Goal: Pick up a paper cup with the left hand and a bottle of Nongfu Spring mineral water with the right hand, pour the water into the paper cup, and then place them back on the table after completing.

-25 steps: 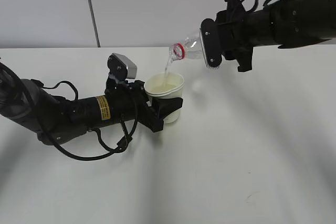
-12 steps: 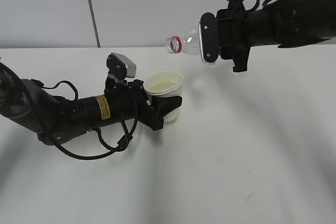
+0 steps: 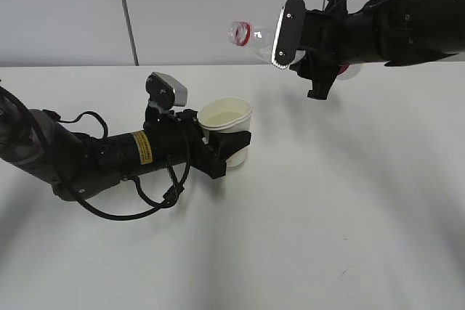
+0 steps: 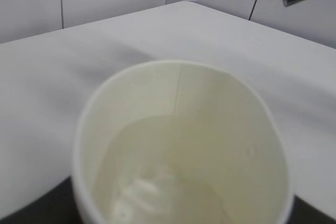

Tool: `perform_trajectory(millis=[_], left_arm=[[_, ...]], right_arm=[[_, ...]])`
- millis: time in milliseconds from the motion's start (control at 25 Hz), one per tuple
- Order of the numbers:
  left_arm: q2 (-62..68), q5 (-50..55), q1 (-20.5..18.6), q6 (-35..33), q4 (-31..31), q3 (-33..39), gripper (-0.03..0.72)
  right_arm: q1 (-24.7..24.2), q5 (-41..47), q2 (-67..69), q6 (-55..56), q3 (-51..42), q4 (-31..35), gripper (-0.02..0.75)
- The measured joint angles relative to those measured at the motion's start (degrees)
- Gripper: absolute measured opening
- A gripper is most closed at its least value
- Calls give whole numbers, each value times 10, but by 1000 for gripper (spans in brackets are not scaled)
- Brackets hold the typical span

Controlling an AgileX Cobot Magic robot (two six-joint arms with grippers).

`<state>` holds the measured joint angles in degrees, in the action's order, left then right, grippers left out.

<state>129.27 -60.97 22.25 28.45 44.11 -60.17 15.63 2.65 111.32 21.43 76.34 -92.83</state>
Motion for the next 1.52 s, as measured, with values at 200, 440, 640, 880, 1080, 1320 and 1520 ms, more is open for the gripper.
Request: perform_trajectory(millis=[200,440,640,880,1080,1320,1520], left_arm=[[0,0,0,0,-2,0,398],[0,0,0,0,-2,0,398],[-10,10,0,0,-2,0,398],[-21,43,0,0,-2,0,398],[-21,59,0,0,-1,0,397],[-21,67,0,0,-1,0,397],[-21,67,-12,0,0,0,397]], right_arm=[[0,-4,0,107,0,0,428],[0,-11,0,217,0,0,428],[0,-34,0,299,0,0,428],[-5,-74,0,371,0,-2,428],[-54,-150,0,424,0,6,428],[-115,-232,8,431,0,72,428],[-122,-264,33,399,0,108,428]])
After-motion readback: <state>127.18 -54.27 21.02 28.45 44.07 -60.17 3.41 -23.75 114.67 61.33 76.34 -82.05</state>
